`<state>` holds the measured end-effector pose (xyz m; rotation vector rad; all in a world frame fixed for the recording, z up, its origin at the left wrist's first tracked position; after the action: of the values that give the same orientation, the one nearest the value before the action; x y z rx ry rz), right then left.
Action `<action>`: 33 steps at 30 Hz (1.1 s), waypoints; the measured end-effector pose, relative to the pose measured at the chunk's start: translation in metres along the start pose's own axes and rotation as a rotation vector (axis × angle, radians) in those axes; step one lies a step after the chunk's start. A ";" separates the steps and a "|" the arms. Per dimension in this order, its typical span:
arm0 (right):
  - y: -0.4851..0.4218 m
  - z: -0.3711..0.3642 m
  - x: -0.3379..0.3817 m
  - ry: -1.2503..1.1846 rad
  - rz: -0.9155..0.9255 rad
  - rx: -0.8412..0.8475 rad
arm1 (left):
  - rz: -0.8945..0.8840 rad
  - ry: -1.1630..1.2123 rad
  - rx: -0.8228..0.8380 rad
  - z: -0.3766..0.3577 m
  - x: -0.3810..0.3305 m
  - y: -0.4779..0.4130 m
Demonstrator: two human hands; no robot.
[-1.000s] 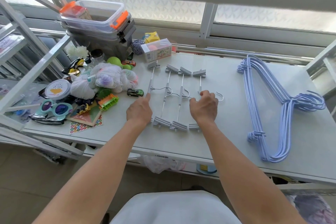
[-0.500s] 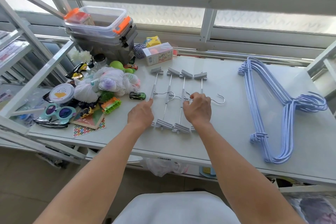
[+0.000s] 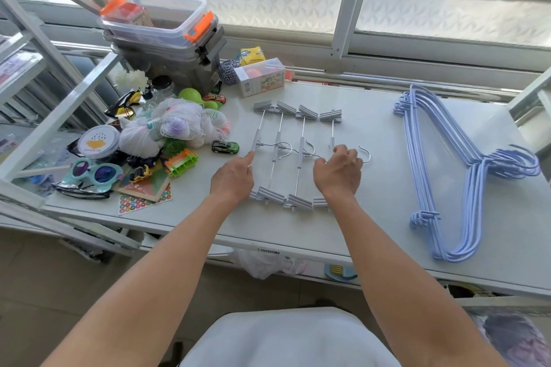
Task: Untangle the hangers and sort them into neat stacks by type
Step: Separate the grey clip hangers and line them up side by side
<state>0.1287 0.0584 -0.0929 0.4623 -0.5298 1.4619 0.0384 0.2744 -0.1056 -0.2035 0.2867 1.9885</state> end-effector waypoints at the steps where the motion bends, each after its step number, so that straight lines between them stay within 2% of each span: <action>1: -0.003 -0.001 -0.004 -0.043 -0.026 0.031 | -0.002 0.000 -0.001 -0.001 0.000 0.001; 6: -0.010 -0.003 -0.011 -0.139 -0.028 0.087 | 0.025 0.040 -0.117 -0.001 -0.005 0.002; 9: -0.012 -0.005 -0.016 -0.187 -0.046 0.081 | -0.060 0.009 -0.210 -0.001 -0.019 0.003; 14: -0.013 -0.006 -0.020 -0.233 -0.066 0.082 | -0.235 -0.074 -0.253 -0.003 -0.041 0.007; 17: -0.012 -0.005 -0.021 -0.253 -0.075 0.069 | -0.343 -0.076 -0.241 -0.006 -0.060 0.014; 21: -0.010 -0.005 -0.021 -0.271 -0.074 0.057 | -0.471 -0.186 -0.110 -0.022 -0.087 0.021; 29: -0.010 -0.003 -0.026 -0.247 -0.071 0.080 | -0.434 -0.351 0.000 -0.036 -0.091 0.022; 31: -0.009 -0.002 -0.025 -0.252 -0.073 0.078 | -0.444 -0.322 0.007 -0.035 -0.092 0.022; 33: -0.009 -0.001 -0.025 -0.254 -0.077 0.080 | -0.435 -0.167 -0.067 -0.027 -0.093 0.022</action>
<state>0.1370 0.0381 -0.1085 0.7297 -0.6487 1.3623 0.0580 0.1767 -0.1039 -0.1284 0.0595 1.5722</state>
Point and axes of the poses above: each hand's wrist, its own y-axis away from the middle knuckle, its own z-axis out of the back of the hand, x = y × z, the point moved 5 cm from there along -y, towards the middle knuckle, and after that the axes turned 6 degrees about -y, right-handed, at the moved point
